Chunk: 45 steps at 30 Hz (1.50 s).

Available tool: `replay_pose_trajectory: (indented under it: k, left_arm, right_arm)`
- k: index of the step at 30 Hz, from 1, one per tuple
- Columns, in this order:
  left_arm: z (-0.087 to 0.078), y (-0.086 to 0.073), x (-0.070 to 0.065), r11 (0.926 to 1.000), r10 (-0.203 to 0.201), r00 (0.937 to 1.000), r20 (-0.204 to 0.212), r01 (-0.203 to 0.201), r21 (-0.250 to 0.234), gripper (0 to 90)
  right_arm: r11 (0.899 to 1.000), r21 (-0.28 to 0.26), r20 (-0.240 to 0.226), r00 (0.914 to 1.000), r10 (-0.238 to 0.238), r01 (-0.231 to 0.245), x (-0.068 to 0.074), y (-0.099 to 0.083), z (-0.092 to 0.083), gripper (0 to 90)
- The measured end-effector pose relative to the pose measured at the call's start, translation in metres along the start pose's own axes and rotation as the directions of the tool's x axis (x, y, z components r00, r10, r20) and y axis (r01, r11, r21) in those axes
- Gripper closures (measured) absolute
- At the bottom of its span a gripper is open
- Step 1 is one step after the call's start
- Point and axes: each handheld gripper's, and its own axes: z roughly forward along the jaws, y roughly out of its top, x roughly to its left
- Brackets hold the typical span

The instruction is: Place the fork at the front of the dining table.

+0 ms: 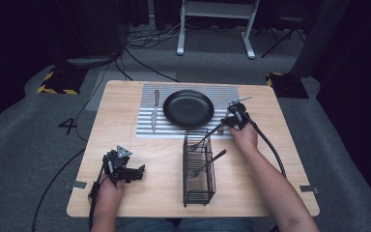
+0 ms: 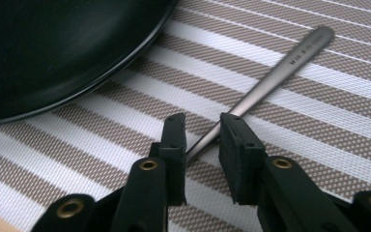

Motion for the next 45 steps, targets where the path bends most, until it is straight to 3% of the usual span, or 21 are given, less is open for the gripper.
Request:
replay_pose_trajectory:
  k: [1,2,7,11,14,15,17,18,19,21,23,24,25,28,32,34,35,41,45]
  left_arm:
    - [0.0,0.0,0.0,1.0,-0.004,1.0,-0.002,0.004,-0.001,0.0]
    - [0.0,0.0,-0.001,1.0,-0.005,1.0,-0.004,0.005,-0.001,0.0]
    - [0.0,0.0,-0.001,1.0,-0.008,1.0,-0.006,0.008,-0.002,0.0]
    - [0.0,0.0,-0.001,1.0,-0.007,1.0,-0.006,0.007,-0.002,0.0]
    - [0.0,0.0,-0.001,1.0,-0.008,1.0,-0.006,0.008,-0.002,0.0]
    - [0.0,0.0,-0.001,1.0,-0.006,1.0,-0.005,0.006,-0.001,0.0]
    - [0.0,0.0,-0.001,1.0,-0.006,1.0,-0.006,0.006,-0.002,0.0]
    - [0.0,0.0,-0.001,1.0,-0.006,1.0,-0.005,0.006,-0.001,0.0]
    - [0.0,0.0,-0.001,1.0,-0.006,1.0,-0.005,0.006,-0.001,0.0]
    - [0.0,0.0,-0.001,1.0,-0.007,1.0,-0.004,0.007,-0.002,0.0]
    - [0.0,0.0,-0.001,1.0,-0.006,1.0,-0.004,0.006,-0.001,0.0]
    - [0.0,0.0,-0.001,1.0,-0.006,1.0,-0.005,0.006,-0.001,0.0]
    - [0.0,0.0,-0.001,1.0,-0.006,1.0,-0.005,0.006,-0.001,0.0]
    - [0.0,0.0,-0.001,1.0,-0.006,1.0,-0.004,0.006,-0.001,0.0]
    - [0.0,0.0,-0.001,1.0,-0.005,1.0,-0.004,0.005,0.0,0.0]
    - [0.0,0.0,-0.001,1.0,-0.005,1.0,-0.004,0.005,0.0,0.0]
    - [0.0,0.0,-0.001,1.0,-0.005,1.0,-0.004,0.005,-0.001,0.0]
    - [0.0,0.0,-0.001,1.0,-0.005,1.0,-0.004,0.005,0.0,0.0]
    - [0.0,0.0,-0.001,1.0,-0.005,1.0,-0.004,0.005,0.0,0.0]
  right_arm:
    - [0.999,-0.011,-0.016,0.999,0.043,-0.043,-0.007,0.002,0.002,73.8]
    - [0.998,-0.014,-0.016,0.9985,0.053,-0.054,-0.01,0.004,0.003,74.3]
    - [0.998,-0.033,0.023,0.9984,0.052,-0.051,-0.013,0.012,0.009,78.2]
    - [0.998,-0.045,0.009,0.9989,0.047,-0.046,-0.015,0.012,0.01,78.6]
    - [0.996,-0.078,0.0,0.9992,0.04,-0.04,-0.017,0.009,0.001,75.3]
    - [0.993,-0.107,-0.027,0.9985,0.048,-0.05,-0.02,0.009,-0.011,71.1]
    - [0.991,-0.123,-0.043,0.998,0.046,-0.051,-0.022,0.008,-0.018,69.7]
    - [0.985,-0.156,-0.082,0.9944,0.067,-0.079,-0.025,0.004,-0.033,67.0]
    - [0.985,-0.156,-0.082,0.9944,0.067,-0.079,-0.025,0.004,-0.033,67.0]
    - [0.986,-0.157,-0.102,0.9938,0.043,-0.059,-0.024,-0.004,-0.049,65.2]
    - [0.988,-0.15,-0.094,0.9953,0.021,-0.035,-0.022,-0.007,-0.053,64.6]
    - [0.992,-0.126,-0.101,0.9948,-0.013,0.0,-0.017,-0.014,-0.059,63.6]
    - [0.992,-0.126,-0.101,0.9948,-0.013,0.0,-0.017,-0.014,-0.059,63.6]
    - [0.994,-0.089,-0.146,0.9864,-0.075,0.063,-0.002,-0.029,-0.066,63.9]
    - [0.991,-0.122,-0.213,0.9738,-0.08,0.055,0.008,-0.038,-0.072,66.4]
    - [0.991,-0.113,-0.201,0.9756,-0.09,0.068,0.011,-0.04,-0.07,66.4]
    - [0.989,-0.093,-0.154,0.9797,-0.128,0.115,0.016,-0.042,-0.064,66.4]
    - [0.988,-0.065,-0.123,0.9819,-0.144,0.137,0.021,-0.046,-0.047,68.0]
    - [0.994,-0.056,-0.126,0.9871,-0.099,0.093,0.009,-0.045,-0.039,69.0]
